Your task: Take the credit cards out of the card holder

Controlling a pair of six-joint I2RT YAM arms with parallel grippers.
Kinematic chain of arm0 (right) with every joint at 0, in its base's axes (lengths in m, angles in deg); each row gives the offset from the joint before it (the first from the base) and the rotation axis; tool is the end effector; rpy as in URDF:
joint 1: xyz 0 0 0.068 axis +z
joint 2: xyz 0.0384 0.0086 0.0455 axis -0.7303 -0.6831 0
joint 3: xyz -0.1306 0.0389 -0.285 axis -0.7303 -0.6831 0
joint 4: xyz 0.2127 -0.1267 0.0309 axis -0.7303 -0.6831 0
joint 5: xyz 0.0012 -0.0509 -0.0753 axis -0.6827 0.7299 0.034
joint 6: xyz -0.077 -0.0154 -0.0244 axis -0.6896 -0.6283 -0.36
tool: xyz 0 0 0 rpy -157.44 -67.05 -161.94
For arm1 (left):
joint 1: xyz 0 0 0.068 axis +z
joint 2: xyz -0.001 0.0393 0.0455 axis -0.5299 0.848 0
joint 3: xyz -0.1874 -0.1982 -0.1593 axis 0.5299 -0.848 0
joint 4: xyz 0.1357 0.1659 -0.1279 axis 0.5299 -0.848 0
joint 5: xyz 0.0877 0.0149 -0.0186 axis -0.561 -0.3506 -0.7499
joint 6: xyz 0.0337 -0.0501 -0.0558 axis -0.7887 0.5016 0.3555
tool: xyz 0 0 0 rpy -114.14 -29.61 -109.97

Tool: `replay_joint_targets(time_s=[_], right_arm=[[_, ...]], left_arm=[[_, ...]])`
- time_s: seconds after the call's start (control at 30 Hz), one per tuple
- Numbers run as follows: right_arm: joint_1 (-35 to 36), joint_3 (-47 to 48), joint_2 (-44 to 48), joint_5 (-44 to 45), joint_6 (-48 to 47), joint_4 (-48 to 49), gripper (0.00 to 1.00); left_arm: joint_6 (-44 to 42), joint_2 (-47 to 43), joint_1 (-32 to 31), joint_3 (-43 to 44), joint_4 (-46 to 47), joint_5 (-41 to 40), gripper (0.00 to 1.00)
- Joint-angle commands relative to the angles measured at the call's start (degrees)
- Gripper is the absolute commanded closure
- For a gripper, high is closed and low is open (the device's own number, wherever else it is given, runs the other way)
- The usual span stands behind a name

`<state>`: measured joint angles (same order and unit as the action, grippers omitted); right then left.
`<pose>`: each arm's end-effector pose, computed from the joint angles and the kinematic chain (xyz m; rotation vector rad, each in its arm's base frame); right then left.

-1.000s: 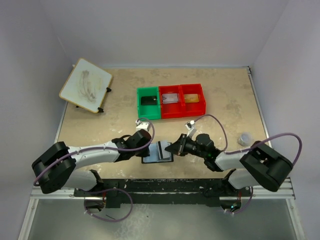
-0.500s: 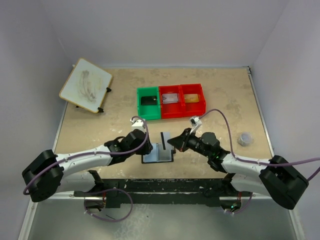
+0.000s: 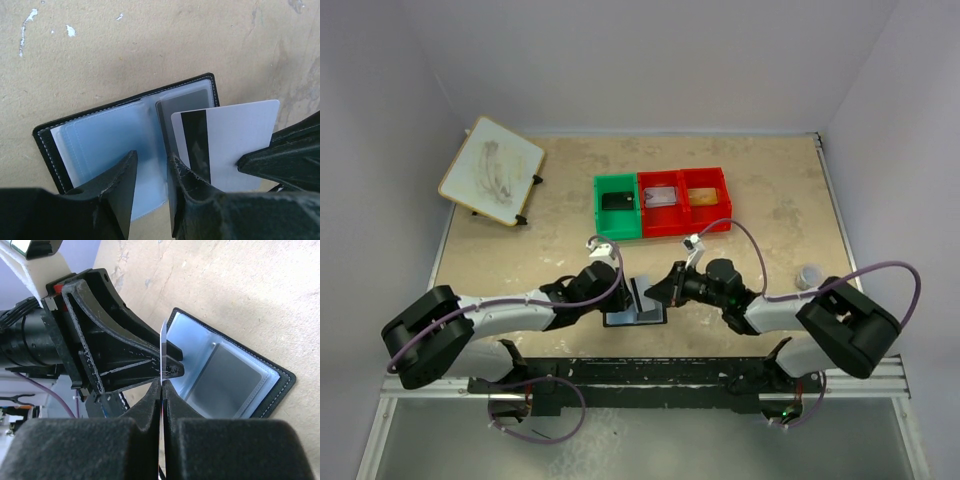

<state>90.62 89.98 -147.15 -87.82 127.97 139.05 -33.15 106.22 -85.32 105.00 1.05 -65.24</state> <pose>0.1708 0.1955 0.2089 -0.1784 1.9742 1.4187 0.1567 -0.1942 0.1831 -0.0483 2.4200 -0.7661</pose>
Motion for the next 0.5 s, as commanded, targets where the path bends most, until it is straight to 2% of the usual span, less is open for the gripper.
replay_joint_targets(time_s=[0.0,0.3,0.47], right_arm=[[0.2,2.7,-3.5,-4.6,3.0,7.5,1.0],[0.2,1.7,-9.1,-5.1,7.0,14.1,0.95],[0.2,2.7,-7.9,-3.5,5.9,8.0,0.93]], left_arm=[[1.7,-0.2,-0.1,0.2,6.6,1.7,0.72],[2.4,0.3,-0.2,-0.7,7.2,1.8,0.72],[2.2,0.3,-0.2,-0.9,6.3,1.4,0.73]])
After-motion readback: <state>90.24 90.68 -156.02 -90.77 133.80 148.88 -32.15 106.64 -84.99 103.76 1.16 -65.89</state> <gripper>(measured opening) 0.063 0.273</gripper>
